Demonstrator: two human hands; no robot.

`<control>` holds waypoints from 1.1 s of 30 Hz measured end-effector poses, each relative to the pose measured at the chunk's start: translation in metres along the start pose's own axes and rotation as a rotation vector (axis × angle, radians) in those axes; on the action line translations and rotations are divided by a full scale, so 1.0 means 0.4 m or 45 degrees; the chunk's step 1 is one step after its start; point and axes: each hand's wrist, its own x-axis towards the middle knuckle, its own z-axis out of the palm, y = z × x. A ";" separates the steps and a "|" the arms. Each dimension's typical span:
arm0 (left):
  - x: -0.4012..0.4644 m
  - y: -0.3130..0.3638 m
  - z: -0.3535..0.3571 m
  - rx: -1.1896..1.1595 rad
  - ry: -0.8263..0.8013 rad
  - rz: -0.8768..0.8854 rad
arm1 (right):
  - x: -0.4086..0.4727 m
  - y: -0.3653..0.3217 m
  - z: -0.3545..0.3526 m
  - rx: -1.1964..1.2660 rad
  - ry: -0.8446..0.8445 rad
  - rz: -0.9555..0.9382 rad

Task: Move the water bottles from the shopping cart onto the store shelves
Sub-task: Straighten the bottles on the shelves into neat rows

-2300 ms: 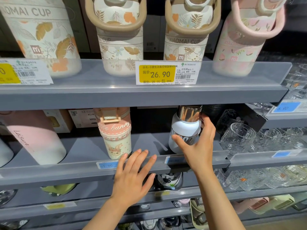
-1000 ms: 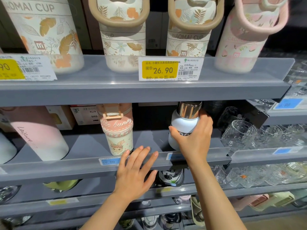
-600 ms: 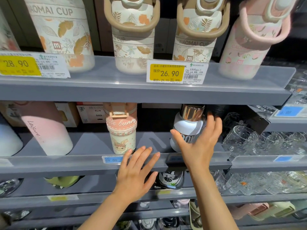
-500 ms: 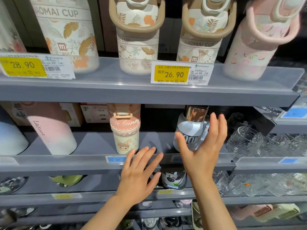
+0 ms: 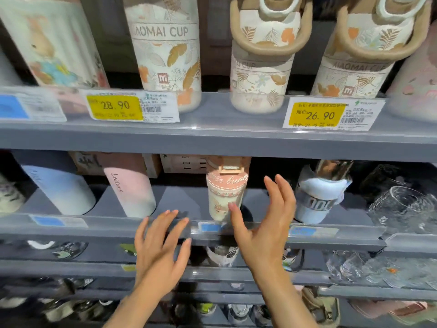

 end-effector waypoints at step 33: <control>-0.020 -0.122 -0.020 0.056 -0.141 -0.077 | 0.006 -0.004 0.094 -0.122 -0.188 0.487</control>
